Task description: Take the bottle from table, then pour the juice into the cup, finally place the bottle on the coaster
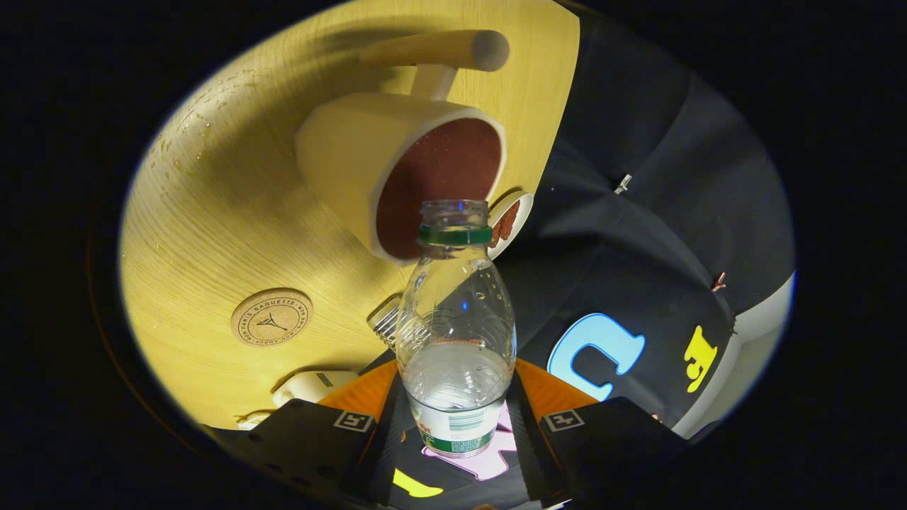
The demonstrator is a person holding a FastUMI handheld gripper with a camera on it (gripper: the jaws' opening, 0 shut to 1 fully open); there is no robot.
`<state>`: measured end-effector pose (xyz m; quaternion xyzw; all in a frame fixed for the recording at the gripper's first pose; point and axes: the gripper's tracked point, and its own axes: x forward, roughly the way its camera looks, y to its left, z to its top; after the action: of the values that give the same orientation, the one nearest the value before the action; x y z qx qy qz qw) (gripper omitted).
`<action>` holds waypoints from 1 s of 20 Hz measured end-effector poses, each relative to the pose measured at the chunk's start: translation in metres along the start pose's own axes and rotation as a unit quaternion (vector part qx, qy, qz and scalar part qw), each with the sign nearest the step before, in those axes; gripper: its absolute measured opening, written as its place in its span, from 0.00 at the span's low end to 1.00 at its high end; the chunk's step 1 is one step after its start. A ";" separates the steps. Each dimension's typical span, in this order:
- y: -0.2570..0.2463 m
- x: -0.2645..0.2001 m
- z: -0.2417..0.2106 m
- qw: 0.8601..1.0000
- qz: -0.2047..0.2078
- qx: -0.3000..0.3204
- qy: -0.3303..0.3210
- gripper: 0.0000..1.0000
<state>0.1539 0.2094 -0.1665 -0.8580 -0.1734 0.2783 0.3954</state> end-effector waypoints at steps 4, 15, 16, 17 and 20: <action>-0.005 -0.001 0.009 1.000 -0.017 -0.010 -0.016 0.71; 0.026 -0.035 -0.049 0.945 0.043 0.321 0.054 0.72; 0.028 -0.040 -0.052 0.927 0.050 0.367 0.059 0.72; 0.029 -0.045 -0.055 0.908 0.054 0.411 0.063 0.72; 0.024 -0.056 -0.063 0.849 0.046 0.523 0.062 0.72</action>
<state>0.1504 0.1288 -0.1330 -0.5463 0.0623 0.2921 0.7825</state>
